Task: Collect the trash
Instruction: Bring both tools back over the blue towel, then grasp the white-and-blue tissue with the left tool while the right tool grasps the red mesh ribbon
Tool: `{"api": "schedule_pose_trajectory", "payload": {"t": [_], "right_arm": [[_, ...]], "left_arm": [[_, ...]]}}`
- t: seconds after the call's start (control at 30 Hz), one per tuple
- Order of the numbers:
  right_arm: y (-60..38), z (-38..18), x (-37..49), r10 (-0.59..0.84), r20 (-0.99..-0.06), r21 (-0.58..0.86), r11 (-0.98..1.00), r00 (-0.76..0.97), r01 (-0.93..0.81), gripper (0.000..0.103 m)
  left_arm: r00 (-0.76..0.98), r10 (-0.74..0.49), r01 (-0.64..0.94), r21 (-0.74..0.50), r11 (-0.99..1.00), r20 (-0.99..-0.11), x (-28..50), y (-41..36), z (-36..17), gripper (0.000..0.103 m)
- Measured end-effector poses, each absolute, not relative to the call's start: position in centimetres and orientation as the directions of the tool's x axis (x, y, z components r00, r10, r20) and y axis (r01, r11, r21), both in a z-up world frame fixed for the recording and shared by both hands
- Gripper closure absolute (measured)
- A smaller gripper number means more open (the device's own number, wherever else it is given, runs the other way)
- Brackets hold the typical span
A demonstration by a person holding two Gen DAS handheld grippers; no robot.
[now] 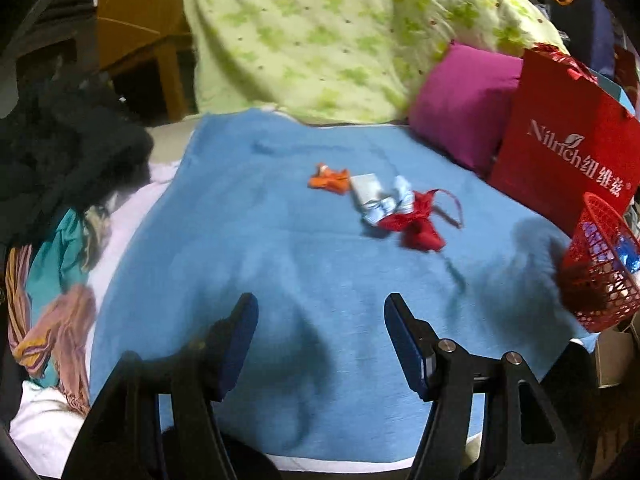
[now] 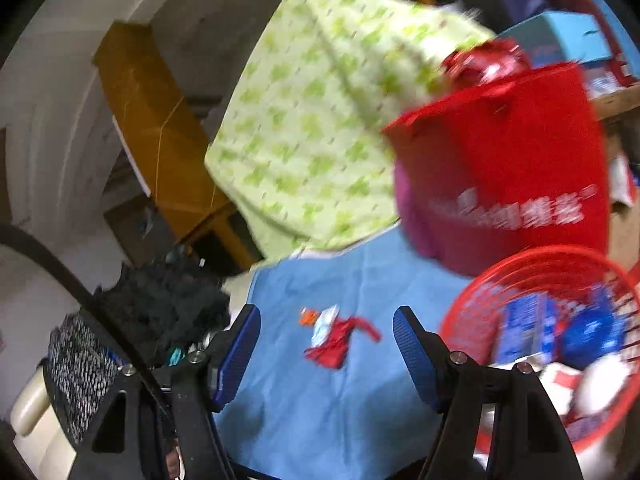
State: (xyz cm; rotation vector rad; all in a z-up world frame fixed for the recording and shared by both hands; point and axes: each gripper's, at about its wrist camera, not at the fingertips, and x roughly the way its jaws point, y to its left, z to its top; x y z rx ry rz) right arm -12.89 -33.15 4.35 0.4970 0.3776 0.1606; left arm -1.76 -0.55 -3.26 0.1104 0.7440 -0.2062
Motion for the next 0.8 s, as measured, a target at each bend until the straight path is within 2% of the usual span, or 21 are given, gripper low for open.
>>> {"api": "schedule_pose_trajectory", "payload": {"t": [0.2,0.37,0.47,0.57,0.8], "right_arm": [[-29.3,0.2,-6.0,0.322,-0.428,0.488,0.869,0.845,-0.084,0.03],[-28.2,-4.9,0.8,0.376,-0.523,0.54,0.841,0.765,-0.045,0.031],[-27.8,-7.7,4.6,0.388,-0.565,0.558,0.83,0.728,-0.009,0.032],[-27.3,-10.1,8.1,0.386,-0.607,0.551,0.834,0.694,0.018,0.038],[-25.5,-14.9,15.3,0.393,-0.697,0.531,0.845,0.599,0.063,0.04]], "left_arm": [[0.695,-0.147,0.218,0.011,0.976,-0.704,-0.9,0.9,-5.3,0.037],[0.684,-0.135,0.206,0.012,0.978,-0.717,0.2,2.1,-6.9,0.037],[0.677,-0.131,0.195,0.005,0.981,-0.724,0.9,2.9,-7.6,0.037],[0.67,-0.127,0.185,-0.002,0.983,-0.732,1.8,3.5,-8.1,0.037],[0.655,-0.127,0.188,-0.001,0.982,-0.745,4.1,4.4,-9.0,0.037]]}}
